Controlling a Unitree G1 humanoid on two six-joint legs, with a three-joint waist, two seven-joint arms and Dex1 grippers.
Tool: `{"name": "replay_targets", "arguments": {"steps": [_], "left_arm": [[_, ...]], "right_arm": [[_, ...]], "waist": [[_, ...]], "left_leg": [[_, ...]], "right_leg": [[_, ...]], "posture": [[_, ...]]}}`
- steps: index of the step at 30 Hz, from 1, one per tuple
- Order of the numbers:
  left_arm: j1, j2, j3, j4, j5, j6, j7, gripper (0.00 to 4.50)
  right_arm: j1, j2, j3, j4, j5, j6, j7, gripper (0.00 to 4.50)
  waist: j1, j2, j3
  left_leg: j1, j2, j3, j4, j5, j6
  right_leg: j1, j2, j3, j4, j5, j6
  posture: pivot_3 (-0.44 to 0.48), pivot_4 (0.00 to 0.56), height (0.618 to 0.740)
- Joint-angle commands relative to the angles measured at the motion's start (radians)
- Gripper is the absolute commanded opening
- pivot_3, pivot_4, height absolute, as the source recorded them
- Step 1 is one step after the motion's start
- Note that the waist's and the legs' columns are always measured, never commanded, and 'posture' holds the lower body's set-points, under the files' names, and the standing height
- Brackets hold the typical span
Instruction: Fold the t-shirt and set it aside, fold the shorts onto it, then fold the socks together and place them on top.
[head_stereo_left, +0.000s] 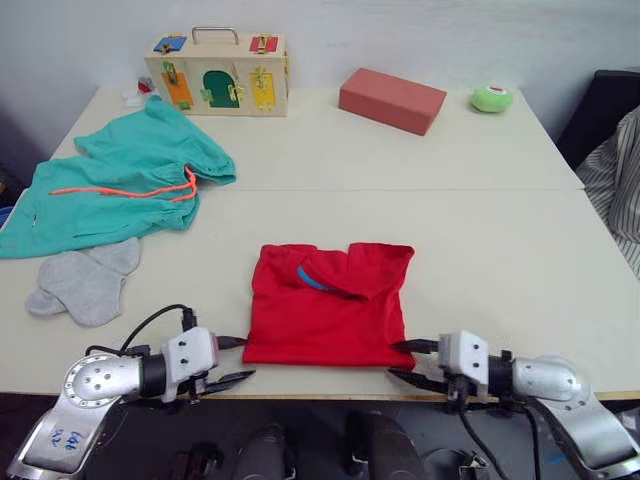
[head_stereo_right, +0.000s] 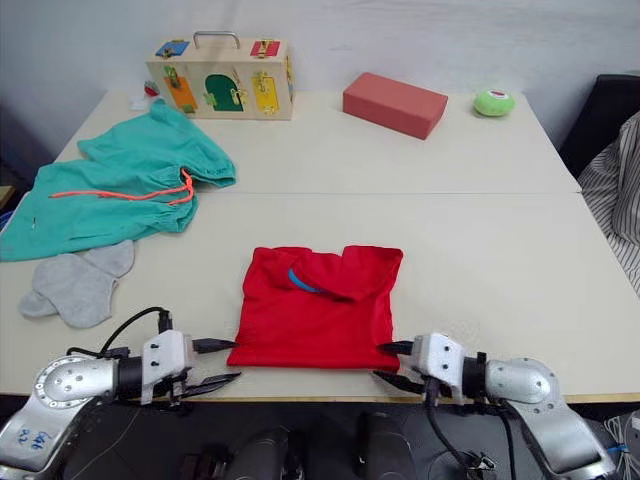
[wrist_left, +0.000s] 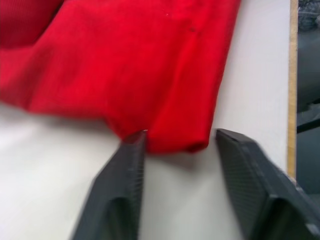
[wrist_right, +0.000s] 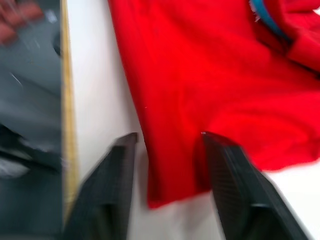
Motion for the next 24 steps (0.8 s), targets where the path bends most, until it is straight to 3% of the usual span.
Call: {"name": "replay_targets", "arguments": {"steps": [1,3,7,8,12,16,19,24], "left_arm": [[0.019,0.055,0.109,-0.07,-0.223,0.189,-0.075,3.11],[0.007,0.082,0.158,-0.082,-0.296,0.255,-0.098,3.11],[-0.15,0.049,0.163,-0.066,-0.369,0.29,-0.066,3.13],[-0.21,0.035,0.118,-0.046,-0.336,0.28,-0.06,3.13],[-0.458,-0.054,-0.15,0.128,-0.089,0.156,-0.072,2.19],[-0.553,-0.136,-0.284,0.321,0.06,-0.033,-0.122,0.93],[-0.605,-0.188,-0.32,0.445,0.103,-0.107,-0.138,0.04],[-0.678,-0.255,-0.333,0.56,0.152,-0.177,-0.123,0.02]], "right_arm": [[0.028,-0.069,-0.108,-0.084,0.219,0.147,0.089,2.71],[0.022,-0.103,-0.153,-0.086,0.294,0.203,0.126,2.71],[-0.091,-0.084,-0.17,-0.051,0.33,0.253,0.095,1.76],[-0.135,-0.057,-0.151,-0.03,0.307,0.237,0.08,1.46],[-0.333,0.078,0.016,0.119,0.09,0.094,0.051,0.02],[-0.425,0.157,0.121,0.227,-0.035,0.019,0.047,0.0],[-0.46,0.177,0.175,0.288,-0.103,-0.05,0.08,0.0],[-0.549,0.222,0.206,0.407,-0.169,-0.112,0.079,0.0]], "waist": [[0.001,0.0,0.0],[0.001,0.0,0.0],[0.009,0.0,0.0],[0.015,0.0,0.0],[0.022,0.0,-0.001],[0.021,0.0,-0.001],[0.019,-0.001,-0.001],[0.018,-0.001,-0.001]], "left_leg": [[0.0,0.0,0.0,0.0,0.0,0.0],[0.001,0.0,-0.001,0.001,-0.001,0.002],[0.001,0.0,-0.001,0.002,-0.002,0.003],[0.001,0.0,-0.001,0.002,-0.002,0.002],[0.001,-0.002,0.0,0.002,0.001,-0.002],[-0.002,-0.003,0.003,0.002,0.003,-0.002],[-0.006,-0.003,0.004,0.003,0.003,-0.001],[-0.005,-0.003,0.004,0.007,0.004,0.001]], "right_leg": [[0.0,0.0,0.0,0.0,0.0,0.0],[0.001,0.0,0.0,0.0,0.0,0.0],[0.002,0.0,0.0,0.0,0.0,0.0],[0.002,0.0,0.0,0.0,0.0,0.0],[0.002,0.001,-0.001,0.001,0.0,0.0],[0.0,0.002,-0.001,0.001,0.0,0.001],[-0.004,0.003,-0.001,0.002,0.001,0.001],[-0.003,0.002,0.0,0.002,0.001,0.003]], "posture": [[0.0,0.15,0.74],[0.0,0.15,0.74],[0.0,0.15,0.74],[0.0,0.15,0.74],[0.0,0.15,0.74],[0.0,0.15,0.74],[0.0,0.15,0.74],[0.0,0.15,0.74]]}}
